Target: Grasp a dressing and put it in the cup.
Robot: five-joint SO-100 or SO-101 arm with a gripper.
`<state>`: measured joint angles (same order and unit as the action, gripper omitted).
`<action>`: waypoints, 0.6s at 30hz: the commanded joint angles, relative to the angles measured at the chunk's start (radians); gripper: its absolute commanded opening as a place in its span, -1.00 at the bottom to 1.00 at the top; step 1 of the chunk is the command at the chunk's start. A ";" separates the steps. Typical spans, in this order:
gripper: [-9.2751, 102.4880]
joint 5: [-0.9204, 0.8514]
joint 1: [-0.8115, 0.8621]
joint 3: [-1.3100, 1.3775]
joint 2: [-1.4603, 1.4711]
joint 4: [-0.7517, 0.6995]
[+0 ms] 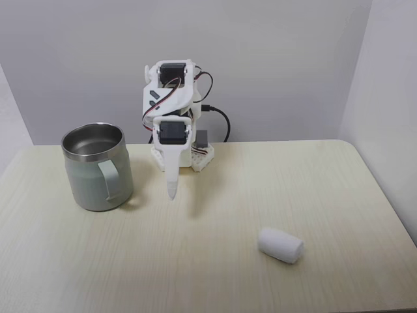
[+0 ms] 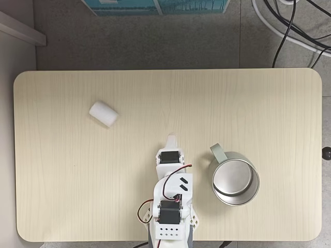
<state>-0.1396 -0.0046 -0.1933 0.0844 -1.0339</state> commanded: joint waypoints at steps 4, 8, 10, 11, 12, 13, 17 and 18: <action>-0.84 -0.138 -0.035 -0.167 -0.006 -0.035; -0.84 -0.259 -0.109 -0.348 -0.164 -0.057; -0.83 -0.310 -0.141 -0.483 -0.321 -0.066; -0.83 -0.336 -0.160 -0.563 -0.414 -0.083; -0.83 -0.359 -0.173 -0.649 -0.505 -0.101; -0.83 -0.390 -0.192 -0.736 -0.600 -0.124; -0.77 -0.552 -0.275 -1.037 -0.904 -0.245; -0.73 -0.603 -0.299 -1.098 -0.965 -0.282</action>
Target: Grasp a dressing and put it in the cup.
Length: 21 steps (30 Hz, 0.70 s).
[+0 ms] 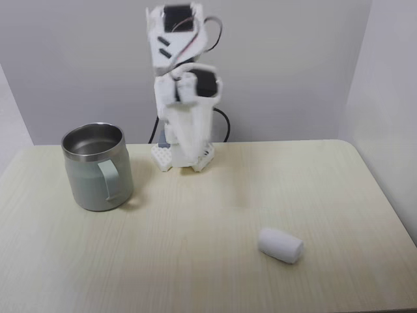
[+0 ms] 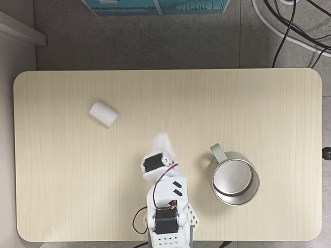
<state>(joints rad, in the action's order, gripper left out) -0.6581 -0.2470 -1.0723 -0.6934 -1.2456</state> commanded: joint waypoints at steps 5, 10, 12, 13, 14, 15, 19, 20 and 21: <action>-0.49 -0.379 -0.153 -0.394 -0.394 -0.166; -0.41 -0.594 -0.244 -0.531 -0.601 -0.227; -0.39 -0.666 -0.276 -0.591 -0.698 -0.267; -0.39 -0.696 -0.287 -0.623 -0.747 -0.281; -0.38 -0.721 -0.298 -0.657 -0.798 -0.290; -0.37 -0.749 -0.304 -0.695 -0.851 -0.304; -0.35 -0.815 -0.328 -0.873 -1.083 -0.370; -0.35 -0.818 -0.336 -0.927 -1.149 -0.388; -0.35 -0.818 -0.342 -0.983 -1.216 -0.413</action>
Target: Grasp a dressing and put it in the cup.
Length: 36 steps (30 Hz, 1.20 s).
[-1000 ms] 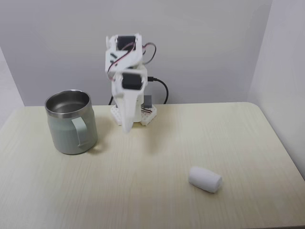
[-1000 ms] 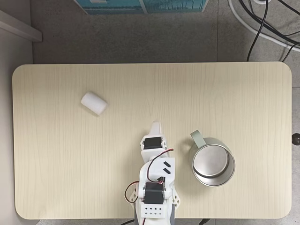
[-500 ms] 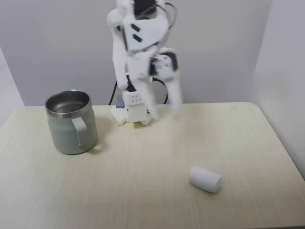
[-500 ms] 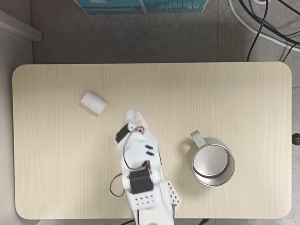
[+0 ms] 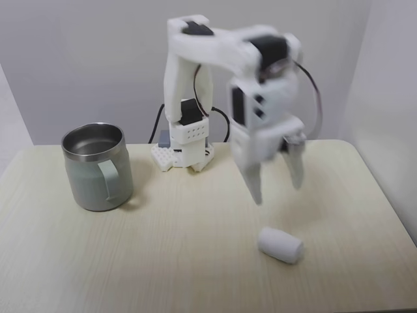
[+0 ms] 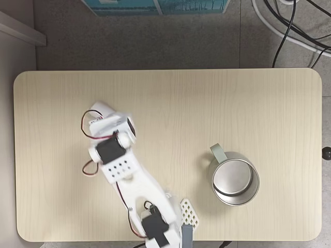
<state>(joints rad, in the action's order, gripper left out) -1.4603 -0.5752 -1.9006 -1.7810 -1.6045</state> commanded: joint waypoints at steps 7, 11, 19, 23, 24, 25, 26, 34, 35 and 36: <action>-0.33 -0.020 -0.011 -0.522 -0.502 -0.187; -0.33 -0.020 0.000 -0.592 -0.598 -0.196; -0.33 -0.020 -0.003 -0.618 -0.706 -0.196; -0.34 -0.018 -0.003 -0.621 -0.719 -0.196; -0.34 -0.018 -0.003 -0.621 -0.719 -0.196; -0.37 -0.018 -0.002 -0.624 -0.719 -0.196; -0.45 -0.018 -0.002 -0.627 -0.719 -0.196; -0.80 -0.017 0.000 -0.627 -0.724 -0.207; -0.82 -0.017 -0.002 -0.627 -0.721 -0.210; -0.83 -0.014 -0.003 -0.626 -0.716 -0.213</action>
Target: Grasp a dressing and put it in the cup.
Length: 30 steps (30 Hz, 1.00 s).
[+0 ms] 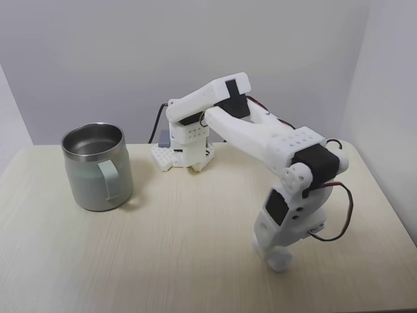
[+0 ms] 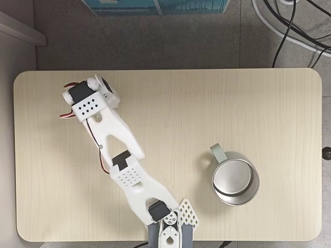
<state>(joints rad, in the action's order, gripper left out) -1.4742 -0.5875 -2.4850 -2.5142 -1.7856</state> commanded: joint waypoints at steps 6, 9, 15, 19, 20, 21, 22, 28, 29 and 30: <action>-0.84 0.146 -0.003 -0.037 0.106 -0.034; -0.84 0.221 -0.002 -0.031 0.187 -0.035; -0.84 0.373 -0.014 0.031 0.391 -0.037; -0.84 0.502 -0.035 0.104 0.572 -0.038; -0.84 0.537 -0.040 0.121 0.618 -0.038; -0.84 0.574 -0.043 0.140 0.667 -0.040; -0.84 0.609 -0.046 0.160 0.715 -0.041; -0.84 0.818 -0.038 0.293 1.043 -0.048; -0.84 0.850 -0.028 0.313 1.094 -0.048; -0.84 0.885 -0.012 0.330 1.138 -0.048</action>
<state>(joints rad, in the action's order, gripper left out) -0.6535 -0.6335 -2.1875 -1.5370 -1.7948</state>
